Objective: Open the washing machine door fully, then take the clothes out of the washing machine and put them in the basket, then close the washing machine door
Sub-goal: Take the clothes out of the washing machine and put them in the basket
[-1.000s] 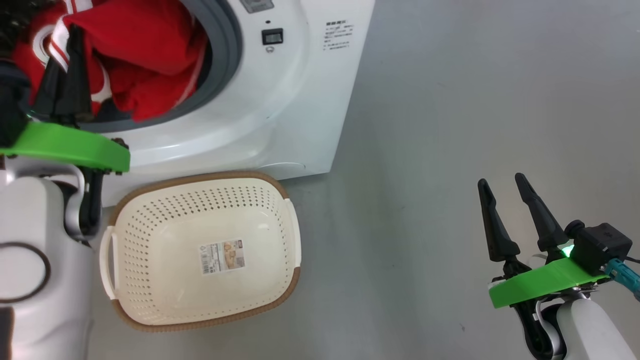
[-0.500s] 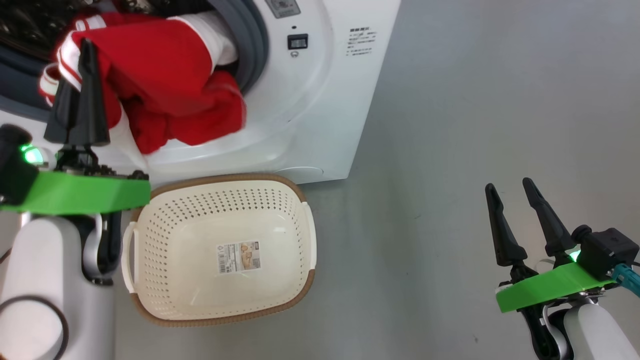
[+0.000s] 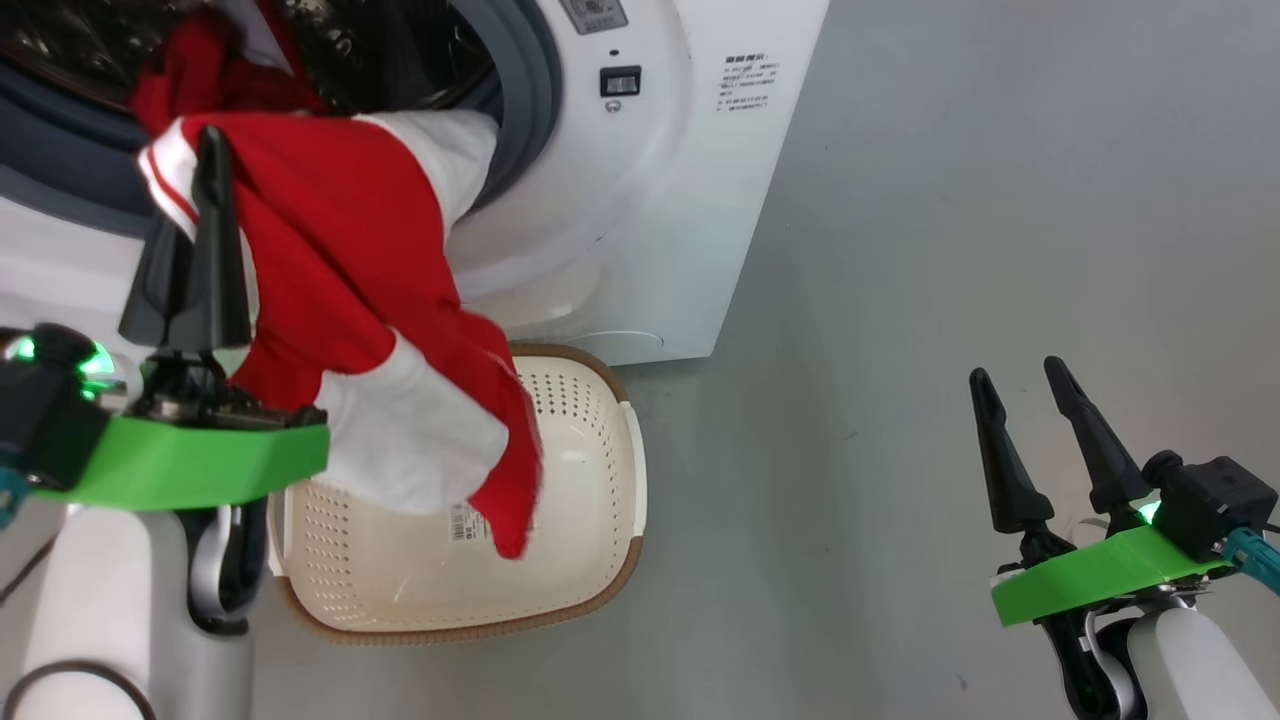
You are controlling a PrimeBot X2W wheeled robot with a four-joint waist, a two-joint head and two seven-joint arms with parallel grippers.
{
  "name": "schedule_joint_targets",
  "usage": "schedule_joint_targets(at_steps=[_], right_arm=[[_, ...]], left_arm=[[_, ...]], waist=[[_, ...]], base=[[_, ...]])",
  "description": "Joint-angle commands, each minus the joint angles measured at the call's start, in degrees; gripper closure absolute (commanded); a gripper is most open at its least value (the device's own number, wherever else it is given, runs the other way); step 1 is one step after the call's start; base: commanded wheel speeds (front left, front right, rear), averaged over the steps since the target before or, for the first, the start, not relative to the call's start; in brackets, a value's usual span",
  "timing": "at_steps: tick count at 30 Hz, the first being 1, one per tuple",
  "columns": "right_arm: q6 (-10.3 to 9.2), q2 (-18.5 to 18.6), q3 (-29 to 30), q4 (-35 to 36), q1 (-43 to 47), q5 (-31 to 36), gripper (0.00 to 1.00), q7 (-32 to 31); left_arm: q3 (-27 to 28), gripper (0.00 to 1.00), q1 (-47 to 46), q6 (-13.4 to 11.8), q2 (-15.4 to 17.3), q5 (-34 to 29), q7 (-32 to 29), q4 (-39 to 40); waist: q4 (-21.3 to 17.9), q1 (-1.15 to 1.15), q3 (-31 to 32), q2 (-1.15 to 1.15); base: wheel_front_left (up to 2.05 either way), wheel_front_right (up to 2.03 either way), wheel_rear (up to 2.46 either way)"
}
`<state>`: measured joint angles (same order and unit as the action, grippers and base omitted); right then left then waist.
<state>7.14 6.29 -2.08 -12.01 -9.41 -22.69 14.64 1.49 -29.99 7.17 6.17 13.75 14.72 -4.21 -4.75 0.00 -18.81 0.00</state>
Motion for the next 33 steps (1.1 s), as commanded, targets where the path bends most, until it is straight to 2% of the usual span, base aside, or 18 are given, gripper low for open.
schedule_joint_targets(at_steps=[1, 8, 15, 33], right_arm=[[0.35, 0.76, -1.06, 1.50, 0.15, 0.72, 0.00, 0.36], [0.35, 0.58, -1.53, 1.85, -0.61, 0.64, 0.00, 0.36], [0.35, 0.22, -2.06, 2.20, -1.95, 0.59, 0.00, 0.36], [0.35, -1.51, -3.41, 3.03, -7.19, 0.23, 0.00, 0.36]], left_arm=[[1.38, 1.00, 0.96, 0.31, 0.98, 0.01, 0.28, 1.15], [0.68, 1.00, 4.92, 0.31, -0.14, -0.60, 0.28, -3.01], [-0.99, 1.00, 6.78, 0.32, -1.05, -0.75, 0.28, -11.08], [-3.38, 1.00, -3.26, 0.32, 1.29, -3.03, 0.28, -36.80]], waist=[[-0.03, 0.00, -0.28, 0.00], [-0.62, 0.00, -2.35, 0.00], [-1.46, 0.00, -5.81, 0.00], [-4.88, 0.00, -16.47, 0.00]], base=[[0.00, 0.00, 0.00], [0.00, 0.00, 0.00], [0.00, 0.00, 0.00], [0.00, 0.00, 0.00]])
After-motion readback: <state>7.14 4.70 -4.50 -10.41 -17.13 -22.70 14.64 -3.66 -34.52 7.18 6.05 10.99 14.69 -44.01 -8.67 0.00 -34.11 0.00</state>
